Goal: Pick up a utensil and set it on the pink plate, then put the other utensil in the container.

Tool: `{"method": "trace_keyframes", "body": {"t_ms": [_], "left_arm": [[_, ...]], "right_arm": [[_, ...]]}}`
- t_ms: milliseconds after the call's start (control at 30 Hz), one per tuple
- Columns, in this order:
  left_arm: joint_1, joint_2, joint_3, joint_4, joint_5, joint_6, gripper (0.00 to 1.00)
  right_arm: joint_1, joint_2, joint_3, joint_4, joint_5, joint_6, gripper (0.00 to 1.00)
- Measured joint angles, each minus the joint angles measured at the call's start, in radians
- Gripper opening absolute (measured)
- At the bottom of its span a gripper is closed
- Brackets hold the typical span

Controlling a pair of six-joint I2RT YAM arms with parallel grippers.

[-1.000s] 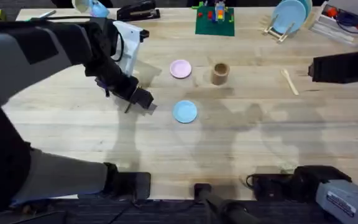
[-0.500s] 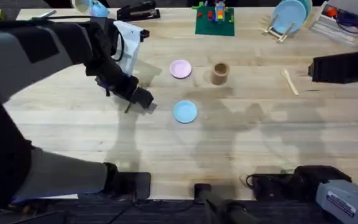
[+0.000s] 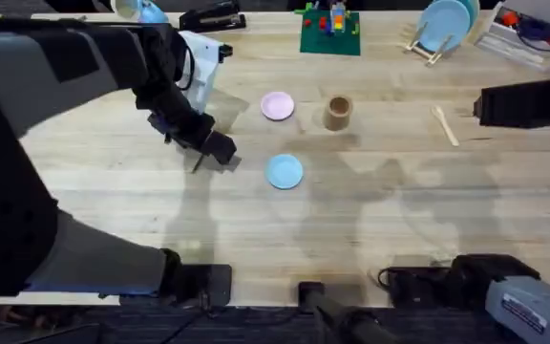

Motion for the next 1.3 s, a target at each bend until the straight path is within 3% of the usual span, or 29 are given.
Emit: {"method": "trace_keyframes", "body": {"t_ms": [300,367,400,433,567,600,1033,1300], "left_arm": [[0.000,0.000,0.000,0.000,0.000,0.000,0.993],[0.000,0.000,0.000,0.001,-0.002,0.000,0.946],[0.000,0.000,0.001,0.001,-0.004,-0.002,0.876],[0.001,0.000,0.002,0.004,-0.007,-0.001,0.744],[0.013,0.007,0.010,0.008,0.019,0.001,0.134],[0.011,0.007,0.011,0.007,0.024,0.004,0.072],[0.011,0.008,0.020,-0.006,0.028,0.005,0.052],[0.011,0.029,0.068,-0.077,0.033,0.005,0.043]], "right_arm": [[0.000,0.000,0.000,0.000,0.000,0.000,0.994],[0.000,0.000,0.000,0.000,0.000,0.000,0.994],[0.000,0.000,0.000,0.000,0.000,0.000,0.994],[0.000,0.000,0.000,0.000,0.000,0.000,0.994],[0.000,0.000,0.000,0.000,0.000,0.000,0.994],[0.000,0.000,0.000,0.000,0.000,0.000,0.994],[0.000,0.000,0.000,0.000,0.000,0.000,0.995],[0.000,0.000,0.000,0.000,0.000,0.000,0.995]]}}
